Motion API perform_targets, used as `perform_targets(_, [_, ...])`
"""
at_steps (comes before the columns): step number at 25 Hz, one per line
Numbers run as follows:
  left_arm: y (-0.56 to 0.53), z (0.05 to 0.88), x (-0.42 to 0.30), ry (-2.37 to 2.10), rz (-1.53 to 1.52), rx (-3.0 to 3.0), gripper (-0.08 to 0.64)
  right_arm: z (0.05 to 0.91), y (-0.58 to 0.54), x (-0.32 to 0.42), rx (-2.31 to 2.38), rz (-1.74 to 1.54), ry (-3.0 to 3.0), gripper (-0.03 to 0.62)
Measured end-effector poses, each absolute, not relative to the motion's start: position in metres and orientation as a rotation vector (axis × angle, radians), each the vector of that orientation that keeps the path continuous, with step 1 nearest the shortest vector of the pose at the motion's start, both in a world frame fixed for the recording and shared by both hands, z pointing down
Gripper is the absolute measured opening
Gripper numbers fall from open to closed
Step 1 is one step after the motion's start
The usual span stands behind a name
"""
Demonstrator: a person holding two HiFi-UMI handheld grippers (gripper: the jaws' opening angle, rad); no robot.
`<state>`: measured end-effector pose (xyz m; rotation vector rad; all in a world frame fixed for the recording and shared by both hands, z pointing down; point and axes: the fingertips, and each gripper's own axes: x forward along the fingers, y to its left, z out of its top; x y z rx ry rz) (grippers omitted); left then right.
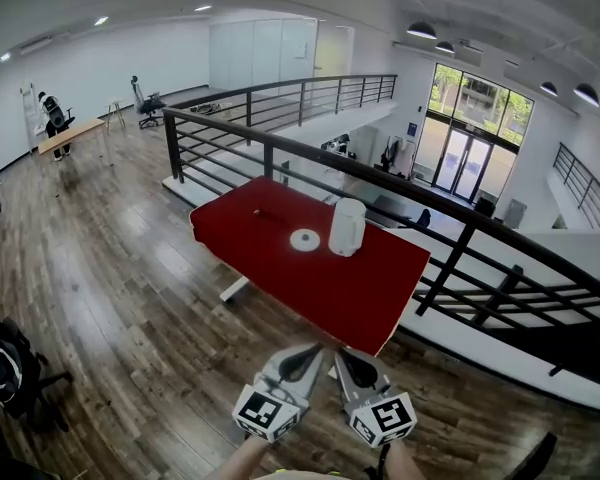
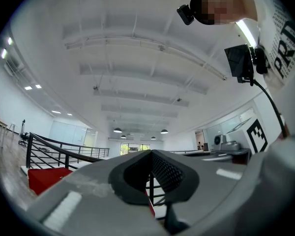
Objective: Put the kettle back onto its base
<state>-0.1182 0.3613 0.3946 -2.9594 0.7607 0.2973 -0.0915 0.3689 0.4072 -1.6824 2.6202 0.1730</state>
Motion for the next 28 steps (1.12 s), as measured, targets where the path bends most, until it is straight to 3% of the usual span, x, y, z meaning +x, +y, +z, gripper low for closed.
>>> perform_targets(12, [0.359,0.405,-0.123,0.77,0.304,-2.976,-0.008,0.411,0.37,-0.095,-1.721,0.254,2.595,0.023])
perform_targets(28, [0.313,0.387,-0.052,0.889,0.263,-2.967,-0.008,0.4,0.313,-0.033,-1.612,0.226,2.684,0.009])
